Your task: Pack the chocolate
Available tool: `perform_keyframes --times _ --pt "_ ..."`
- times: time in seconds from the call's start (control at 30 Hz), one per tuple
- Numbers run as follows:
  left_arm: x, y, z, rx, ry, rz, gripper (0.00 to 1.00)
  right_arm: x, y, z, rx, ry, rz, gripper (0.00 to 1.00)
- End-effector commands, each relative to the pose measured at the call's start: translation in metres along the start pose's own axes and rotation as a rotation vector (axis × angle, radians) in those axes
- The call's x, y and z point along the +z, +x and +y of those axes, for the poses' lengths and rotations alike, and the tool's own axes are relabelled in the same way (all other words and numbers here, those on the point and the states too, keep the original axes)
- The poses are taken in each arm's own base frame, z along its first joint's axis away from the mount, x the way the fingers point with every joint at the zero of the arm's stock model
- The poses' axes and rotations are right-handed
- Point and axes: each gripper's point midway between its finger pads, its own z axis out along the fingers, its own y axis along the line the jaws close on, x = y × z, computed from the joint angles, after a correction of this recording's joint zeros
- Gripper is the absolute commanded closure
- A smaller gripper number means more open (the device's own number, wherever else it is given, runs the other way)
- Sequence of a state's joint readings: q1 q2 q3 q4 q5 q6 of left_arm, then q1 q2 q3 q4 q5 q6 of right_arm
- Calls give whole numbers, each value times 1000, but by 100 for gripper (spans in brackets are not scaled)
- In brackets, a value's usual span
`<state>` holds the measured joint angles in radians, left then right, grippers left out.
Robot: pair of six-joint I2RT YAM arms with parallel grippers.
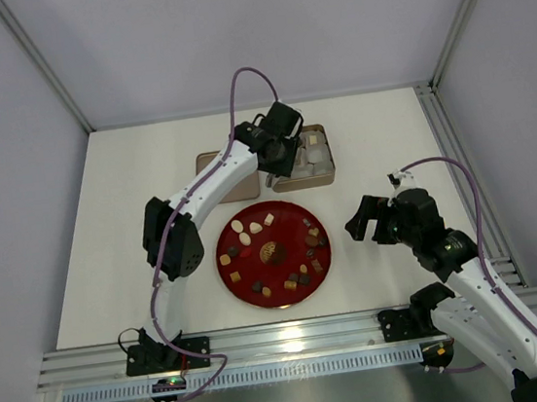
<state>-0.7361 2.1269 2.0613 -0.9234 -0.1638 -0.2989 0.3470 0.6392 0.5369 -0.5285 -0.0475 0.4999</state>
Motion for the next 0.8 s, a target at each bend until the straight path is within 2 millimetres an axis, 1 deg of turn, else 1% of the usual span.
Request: perform_keyframes --times 0.0,0.17,0.23,0.27,0.3,0.4,0.43,0.5,0.53,0.57,0.6,0.63,0.7,0.73,0.77 --pt "-22 -36 -2 -3 32 -117 59 -7 -16 8 -10 -18 -52 0" --pt "-45 -46 -4 -6 60 -162 59 -6 -16 8 -8 -20 -52 0" --pt "-63 -51 -4 -14 80 -190 58 -6 -16 9 -7 -23 -54 0" --pt "-62 -49 -4 -15 79 -184 58 -6 -16 8 -5 -23 -53 0" --pt "-73 -53 -4 -18 89 -203 58 -5 -16 9 -3 -24 -54 0" --pt "-86 -51 -4 -29 104 -212 58 -5 -16 9 -5 -28 -53 0" --pt "-98 -52 -4 -33 113 -229 58 -4 -15 9 -4 -26 -53 0" --pt "-105 -44 -5 -39 128 -221 58 -4 -15 8 -4 -24 -50 0" --pt "-119 -44 -6 -42 145 -238 58 -4 -15 8 -5 -24 -50 0" --pt "-123 -40 -7 -40 151 -237 57 -4 -15 8 -4 -25 -51 0" --pt "-121 -30 -7 -32 149 -213 57 -4 -14 8 -4 -24 -50 0" --pt "-135 -27 -8 -29 157 -229 57 -4 -15 8 -4 -26 -52 0" --pt "-137 -9 -10 -14 157 -198 57 -3 -15 9 -2 -28 -52 0" --pt "-147 -3 -8 -16 157 -204 57 -2 -14 9 -3 -28 -50 0" --pt "-152 4 -13 -5 167 -201 57 -2 -14 9 -2 -28 -48 0"
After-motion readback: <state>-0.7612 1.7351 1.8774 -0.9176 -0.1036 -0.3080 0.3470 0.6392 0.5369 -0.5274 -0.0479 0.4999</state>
